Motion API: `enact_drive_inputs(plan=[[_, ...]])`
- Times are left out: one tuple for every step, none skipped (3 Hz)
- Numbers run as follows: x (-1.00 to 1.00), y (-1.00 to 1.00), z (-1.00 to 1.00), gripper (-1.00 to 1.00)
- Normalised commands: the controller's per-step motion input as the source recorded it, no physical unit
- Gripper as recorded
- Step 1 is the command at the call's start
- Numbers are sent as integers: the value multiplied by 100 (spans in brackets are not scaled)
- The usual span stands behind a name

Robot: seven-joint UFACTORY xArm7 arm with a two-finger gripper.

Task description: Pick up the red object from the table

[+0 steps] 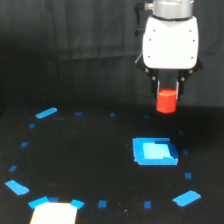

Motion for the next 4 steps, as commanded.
enact_drive_inputs(plan=[[100, -37, 15, -100], [100, -31, -35, -100], [83, -65, -20, -100], [36, -16, 100, -100]])
